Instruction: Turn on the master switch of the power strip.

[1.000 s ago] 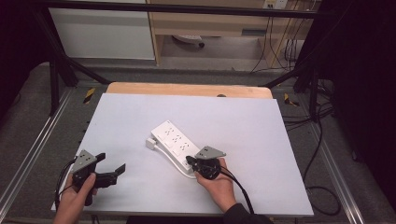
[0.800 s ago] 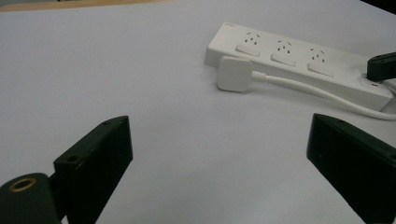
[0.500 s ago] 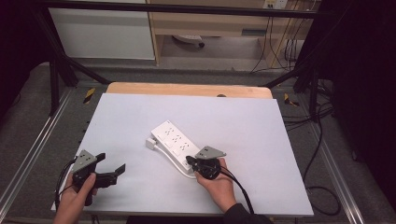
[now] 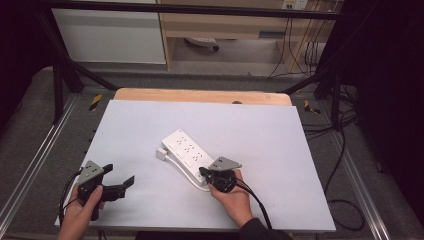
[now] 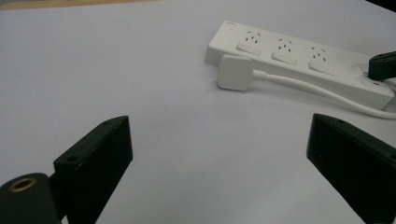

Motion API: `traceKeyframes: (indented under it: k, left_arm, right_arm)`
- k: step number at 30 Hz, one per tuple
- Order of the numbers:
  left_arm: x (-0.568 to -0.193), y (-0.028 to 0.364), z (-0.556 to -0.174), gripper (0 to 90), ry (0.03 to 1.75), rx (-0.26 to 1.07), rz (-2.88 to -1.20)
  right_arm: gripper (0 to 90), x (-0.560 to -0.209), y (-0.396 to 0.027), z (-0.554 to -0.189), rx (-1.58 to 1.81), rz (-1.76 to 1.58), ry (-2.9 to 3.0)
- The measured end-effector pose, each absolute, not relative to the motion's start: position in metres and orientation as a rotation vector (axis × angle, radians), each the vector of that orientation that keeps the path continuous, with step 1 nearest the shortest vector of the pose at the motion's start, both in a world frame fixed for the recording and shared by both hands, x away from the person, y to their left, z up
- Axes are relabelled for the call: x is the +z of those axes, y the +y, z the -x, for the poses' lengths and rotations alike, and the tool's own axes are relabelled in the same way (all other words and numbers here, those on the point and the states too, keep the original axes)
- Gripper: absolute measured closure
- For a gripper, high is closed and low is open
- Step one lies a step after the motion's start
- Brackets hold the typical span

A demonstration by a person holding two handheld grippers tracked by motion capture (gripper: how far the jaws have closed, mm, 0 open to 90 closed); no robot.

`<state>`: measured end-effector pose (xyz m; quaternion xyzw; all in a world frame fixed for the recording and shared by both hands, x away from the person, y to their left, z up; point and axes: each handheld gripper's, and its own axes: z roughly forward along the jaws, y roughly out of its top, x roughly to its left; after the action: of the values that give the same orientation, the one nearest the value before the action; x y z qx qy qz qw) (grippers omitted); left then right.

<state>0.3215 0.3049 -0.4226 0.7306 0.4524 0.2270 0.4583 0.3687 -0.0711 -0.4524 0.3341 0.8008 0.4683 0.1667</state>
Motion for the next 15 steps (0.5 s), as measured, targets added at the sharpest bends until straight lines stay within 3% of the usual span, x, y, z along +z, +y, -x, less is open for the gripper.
traceKeyframes:
  k: [15]
  left_arm:
    - [-0.4228,0.3047,-0.3214,7.0,1.115,0.559,-1.804]
  right_arm:
    - [90.0,-0.4524,-0.0707,-0.3684,1.325,-0.939,2.281]
